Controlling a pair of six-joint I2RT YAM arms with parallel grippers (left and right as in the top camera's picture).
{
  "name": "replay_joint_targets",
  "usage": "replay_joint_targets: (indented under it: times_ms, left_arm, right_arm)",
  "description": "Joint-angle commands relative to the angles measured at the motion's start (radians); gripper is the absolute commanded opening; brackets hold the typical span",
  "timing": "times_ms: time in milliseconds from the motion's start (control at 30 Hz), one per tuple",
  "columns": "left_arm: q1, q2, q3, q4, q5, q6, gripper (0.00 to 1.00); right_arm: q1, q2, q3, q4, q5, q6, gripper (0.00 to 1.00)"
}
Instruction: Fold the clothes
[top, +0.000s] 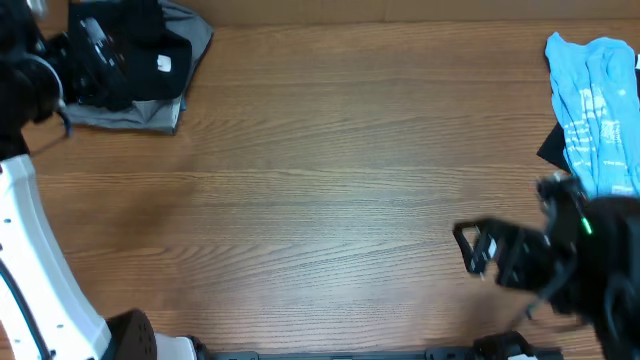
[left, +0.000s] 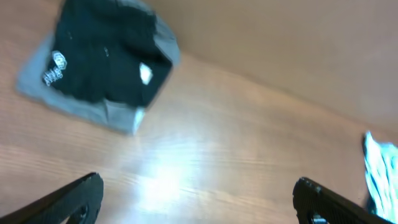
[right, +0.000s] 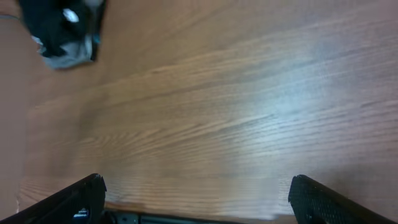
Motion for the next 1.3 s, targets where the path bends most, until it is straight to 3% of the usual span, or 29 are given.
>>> replay_joint_targets:
  times_ms: [0,300,567,767,933,1267]
  left_arm:
    - [-0.047,-0.042,-0.050,-0.034,0.063,0.071,1.00]
    - [-0.128,-0.356,-0.413,0.112,0.084,0.077,1.00]
    - [-0.129,-0.920,-0.930,0.308,0.084,0.069,1.00]
    - [-0.129,-1.217,-1.115,0.338,0.076,0.005,1.00]
    - [-0.129,-1.299,-1.164,0.325,0.076,0.002,1.00]
    - [-0.129,-1.299,-1.163,0.228,0.076,0.002,1.00]
  right_arm:
    - [0.005,-0.120,-0.109,0.044,0.003,-0.002,0.98]
    - [0.005,-0.314,-0.336,0.157,0.012,0.055,0.99]
    - [0.005,-0.314,-0.372,0.245,0.080,0.054,1.00]
    - [0.005,-0.314,-0.372,0.298,0.170,0.054,1.00]
    - [0.005,-0.314,-0.372,0.287,0.176,0.054,1.00]
    - [0.005,-0.314,-0.372,0.270,0.175,0.054,1.00]
